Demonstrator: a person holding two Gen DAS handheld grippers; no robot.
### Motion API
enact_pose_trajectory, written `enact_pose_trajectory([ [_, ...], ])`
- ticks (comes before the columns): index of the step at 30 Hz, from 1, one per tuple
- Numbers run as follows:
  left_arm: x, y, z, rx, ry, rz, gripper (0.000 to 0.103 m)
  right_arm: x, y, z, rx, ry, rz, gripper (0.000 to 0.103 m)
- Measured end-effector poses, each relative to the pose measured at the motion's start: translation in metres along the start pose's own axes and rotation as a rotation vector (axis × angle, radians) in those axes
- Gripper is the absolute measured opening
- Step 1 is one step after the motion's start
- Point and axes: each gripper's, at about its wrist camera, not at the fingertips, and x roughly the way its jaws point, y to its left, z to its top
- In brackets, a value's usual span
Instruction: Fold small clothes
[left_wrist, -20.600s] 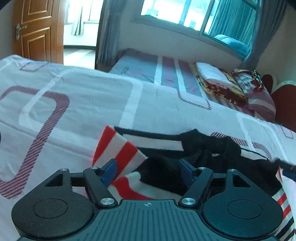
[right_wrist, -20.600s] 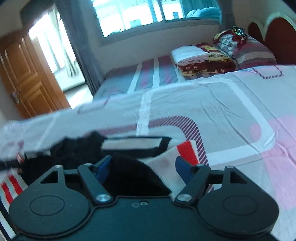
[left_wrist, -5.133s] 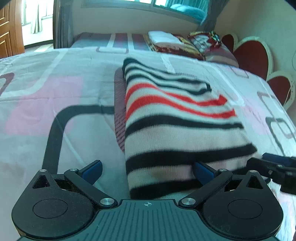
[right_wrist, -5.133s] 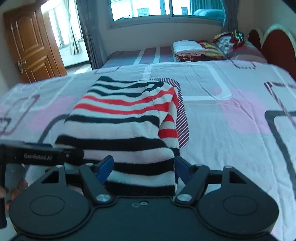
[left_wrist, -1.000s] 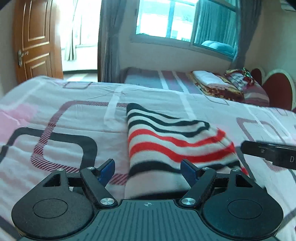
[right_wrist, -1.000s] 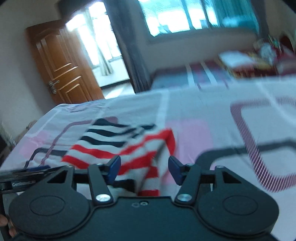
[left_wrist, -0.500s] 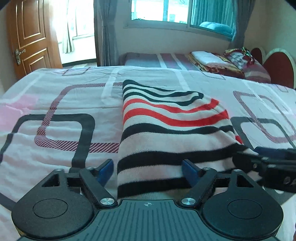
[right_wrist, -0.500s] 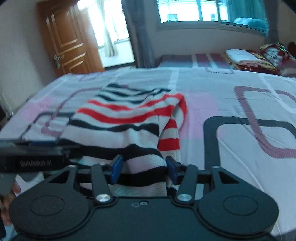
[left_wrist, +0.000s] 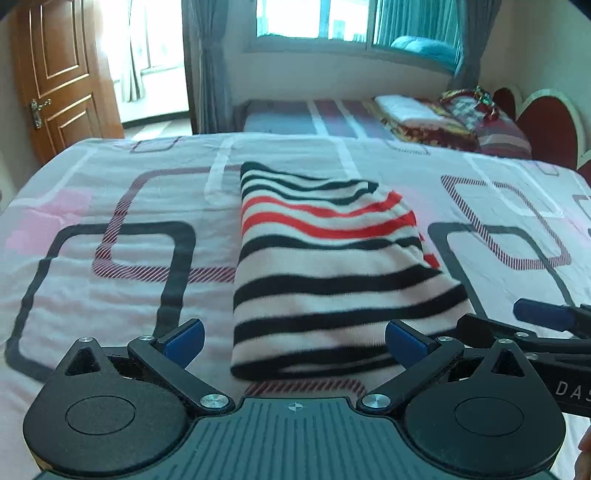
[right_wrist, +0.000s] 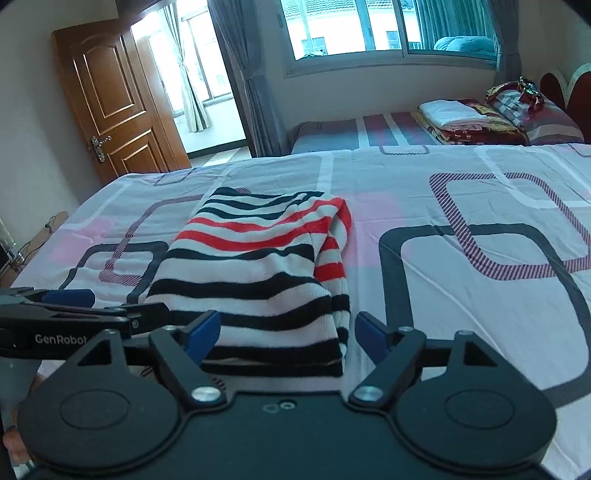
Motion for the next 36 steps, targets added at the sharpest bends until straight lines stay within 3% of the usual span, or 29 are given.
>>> enact_pose_trajectory([
  [6, -0.026, -0.013, -0.002, 0.115, 0.008, 0.054, 0.103, -0.022, 0.006, -0.001, 0.001, 0.000, 0.018, 0.089],
  [9, -0.047, -0.011, -0.004, 0.088, -0.035, 0.053, 0.103, -0.032, 0.008, -0.001, -0.005, 0.000, 0.026, 0.090],
  [13, -0.079, -0.018, -0.009, 0.091, -0.096, 0.109, 0.103, -0.053, 0.006, 0.000, -0.011, -0.011, 0.045, 0.093],
  [16, -0.101, -0.024, -0.016, 0.076, -0.079, 0.152, 0.103, -0.074, 0.004, -0.002, -0.017, -0.024, 0.066, 0.098],
  [23, -0.159, -0.033, -0.041, -0.012, -0.083, 0.133, 0.103, -0.131, -0.001, -0.013, 0.017, -0.030, 0.130, 0.102],
  [27, -0.188, -0.041, -0.060, -0.026, -0.068, 0.131, 0.103, -0.163, 0.002, -0.021, -0.023, -0.026, 0.107, 0.102],
  [36, -0.241, -0.058, -0.095, -0.033, -0.082, 0.143, 0.103, -0.227, 0.012, -0.048, -0.092, -0.111, 0.018, 0.102],
])
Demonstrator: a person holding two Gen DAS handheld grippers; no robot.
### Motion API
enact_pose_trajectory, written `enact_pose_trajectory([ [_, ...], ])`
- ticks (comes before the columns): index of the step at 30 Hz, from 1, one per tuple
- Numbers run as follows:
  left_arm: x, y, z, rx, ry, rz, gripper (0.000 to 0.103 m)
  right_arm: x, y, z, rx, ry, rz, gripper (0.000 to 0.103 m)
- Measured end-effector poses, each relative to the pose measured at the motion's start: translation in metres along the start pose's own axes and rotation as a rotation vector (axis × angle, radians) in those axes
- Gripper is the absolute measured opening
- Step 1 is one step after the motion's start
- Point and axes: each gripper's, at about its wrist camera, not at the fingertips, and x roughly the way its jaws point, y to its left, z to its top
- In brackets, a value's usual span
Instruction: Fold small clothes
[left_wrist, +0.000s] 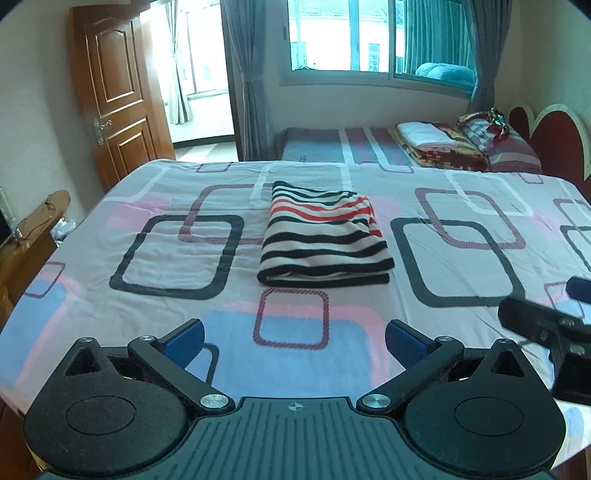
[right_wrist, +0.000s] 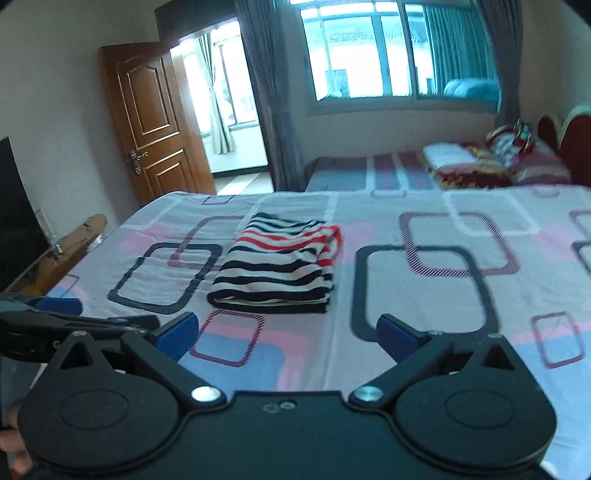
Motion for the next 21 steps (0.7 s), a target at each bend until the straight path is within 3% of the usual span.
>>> enact_pose_trajectory([
  [7, -0.027, -0.002, -0.017, -0.011, -0.008, 0.027, 0.103, -0.031, 0.000, -0.012, -0.029, -0.062, -0.085, 0.102],
  [21, -0.053, -0.001, -0.034, -0.051, -0.016, 0.038, 0.103, -0.059, 0.003, -0.025, -0.035, -0.085, -0.065, 0.102],
])
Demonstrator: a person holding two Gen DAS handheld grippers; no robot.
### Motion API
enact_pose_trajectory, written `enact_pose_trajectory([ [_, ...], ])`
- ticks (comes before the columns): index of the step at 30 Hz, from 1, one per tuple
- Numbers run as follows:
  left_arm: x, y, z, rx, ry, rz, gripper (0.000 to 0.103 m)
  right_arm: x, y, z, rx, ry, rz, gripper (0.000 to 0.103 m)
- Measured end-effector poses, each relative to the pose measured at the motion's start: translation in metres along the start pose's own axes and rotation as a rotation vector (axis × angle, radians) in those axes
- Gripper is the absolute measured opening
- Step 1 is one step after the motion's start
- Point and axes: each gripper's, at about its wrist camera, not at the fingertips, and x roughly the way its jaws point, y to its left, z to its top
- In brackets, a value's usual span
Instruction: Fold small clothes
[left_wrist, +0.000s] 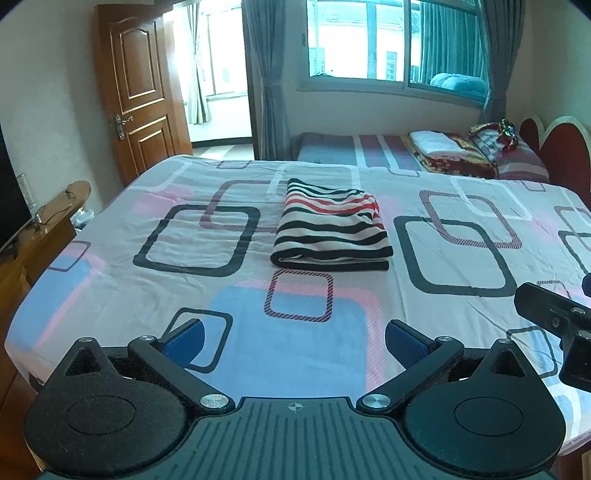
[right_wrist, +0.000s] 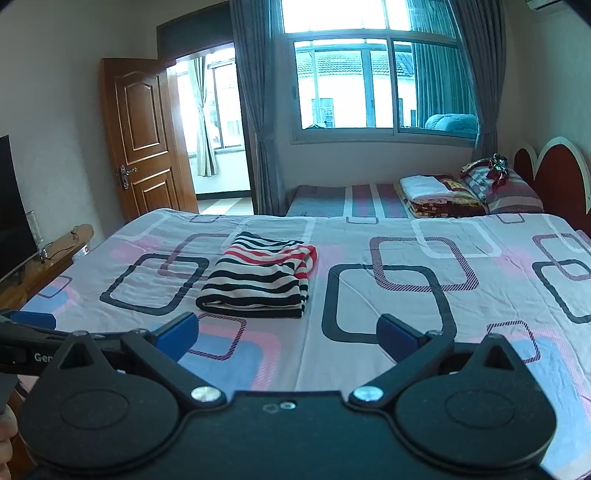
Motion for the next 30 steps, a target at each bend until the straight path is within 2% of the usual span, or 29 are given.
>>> enact_pose_trajectory([
  [30, -0.004, 0.006, -0.004, -0.030, -0.008, 0.016, 0.103, -0.011, 0.003, -0.005, 0.008, -0.009, -0.016, 0.102],
])
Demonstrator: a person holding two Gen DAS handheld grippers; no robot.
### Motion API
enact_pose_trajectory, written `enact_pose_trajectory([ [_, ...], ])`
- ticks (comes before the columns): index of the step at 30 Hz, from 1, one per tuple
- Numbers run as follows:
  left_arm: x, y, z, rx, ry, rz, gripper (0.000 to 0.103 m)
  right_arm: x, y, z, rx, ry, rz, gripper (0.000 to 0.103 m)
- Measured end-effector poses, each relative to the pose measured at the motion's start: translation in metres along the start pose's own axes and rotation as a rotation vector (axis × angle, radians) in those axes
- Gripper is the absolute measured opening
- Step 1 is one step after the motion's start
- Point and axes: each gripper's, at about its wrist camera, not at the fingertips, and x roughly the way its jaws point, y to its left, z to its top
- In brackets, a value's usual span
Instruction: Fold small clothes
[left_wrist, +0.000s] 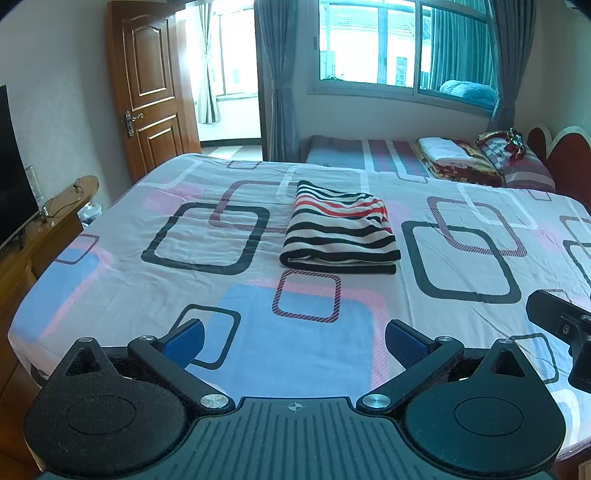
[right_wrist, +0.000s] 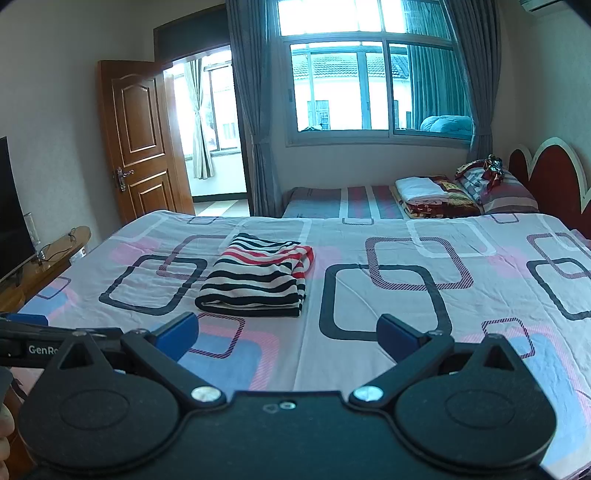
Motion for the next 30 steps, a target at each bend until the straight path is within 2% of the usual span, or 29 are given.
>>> enact_pose_trajectory([
  [30, 0.019, -0.013, 0.007, 0.015, 0.023, -0.005, 0.103, 0.022, -0.006, 0.002, 0.017, 0.032, -0.002, 0.102],
])
